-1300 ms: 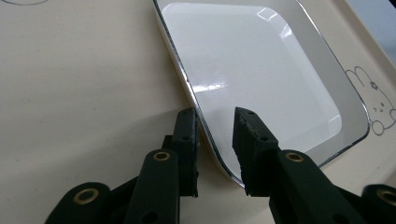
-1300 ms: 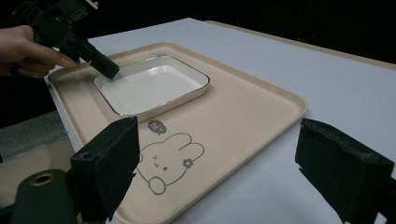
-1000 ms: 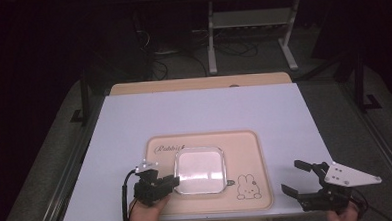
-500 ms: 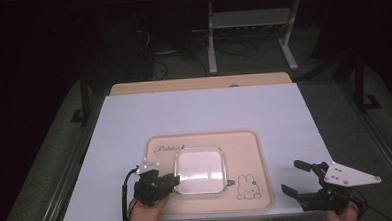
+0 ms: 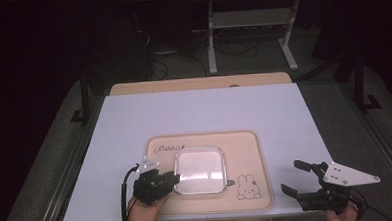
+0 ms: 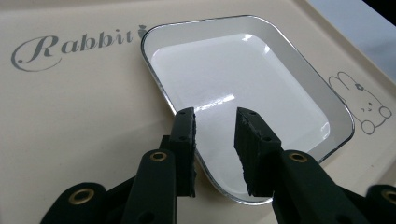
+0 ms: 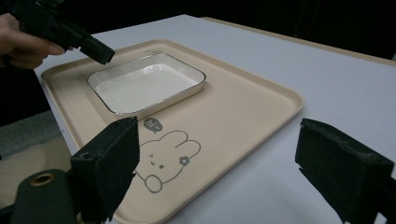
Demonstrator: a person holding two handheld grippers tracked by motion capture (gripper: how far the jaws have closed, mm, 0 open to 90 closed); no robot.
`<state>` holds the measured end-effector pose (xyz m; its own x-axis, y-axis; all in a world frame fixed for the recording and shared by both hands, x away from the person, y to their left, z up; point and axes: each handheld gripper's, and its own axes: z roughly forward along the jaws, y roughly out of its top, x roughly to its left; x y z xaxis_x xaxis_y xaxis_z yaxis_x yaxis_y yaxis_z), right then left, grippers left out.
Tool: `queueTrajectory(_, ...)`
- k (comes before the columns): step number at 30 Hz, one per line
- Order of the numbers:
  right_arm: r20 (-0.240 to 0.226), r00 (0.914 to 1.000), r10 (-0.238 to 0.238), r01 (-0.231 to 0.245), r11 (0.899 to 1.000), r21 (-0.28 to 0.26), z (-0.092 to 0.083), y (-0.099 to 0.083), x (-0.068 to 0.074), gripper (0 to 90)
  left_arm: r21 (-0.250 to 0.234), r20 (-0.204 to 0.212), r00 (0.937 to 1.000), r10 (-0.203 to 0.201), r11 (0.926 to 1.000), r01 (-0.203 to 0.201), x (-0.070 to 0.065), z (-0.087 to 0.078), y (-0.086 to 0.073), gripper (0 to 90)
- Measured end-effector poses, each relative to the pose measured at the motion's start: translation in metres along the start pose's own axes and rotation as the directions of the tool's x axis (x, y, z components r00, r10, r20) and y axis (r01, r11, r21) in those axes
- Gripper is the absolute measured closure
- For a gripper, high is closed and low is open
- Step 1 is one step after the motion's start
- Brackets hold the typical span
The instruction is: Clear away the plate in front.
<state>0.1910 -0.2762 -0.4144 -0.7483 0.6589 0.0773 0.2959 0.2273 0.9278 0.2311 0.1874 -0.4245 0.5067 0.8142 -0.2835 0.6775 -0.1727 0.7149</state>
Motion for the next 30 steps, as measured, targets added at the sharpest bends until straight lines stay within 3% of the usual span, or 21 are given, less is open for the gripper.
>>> queueTrajectory(13, 0.006, 1.0000, 0.007, -0.007, 1.000, 0.008, 0.001, 0.000, 0.000, 13.0, -0.014, 0.020, 0.9982, 0.057, 0.9983, -0.056, 0.001, 0.001, 0.005, 66.3)
queueTrajectory(26, 0.011, 0.9999, 0.006, -0.007, 1.000, 0.016, 0.002, -0.001, -0.001, 13.0, -0.046, 0.061, 0.9912, 0.118, 0.9923, -0.115, 0.011, -0.005, 0.009, 62.1)
queueTrajectory(30, 0.013, 0.9999, 0.009, -0.009, 1.000, 0.018, 0.002, -0.001, -0.001, 13.0, -0.053, 0.055, 0.9885, 0.141, 0.9890, -0.138, 0.014, -0.009, 0.010, 60.3)
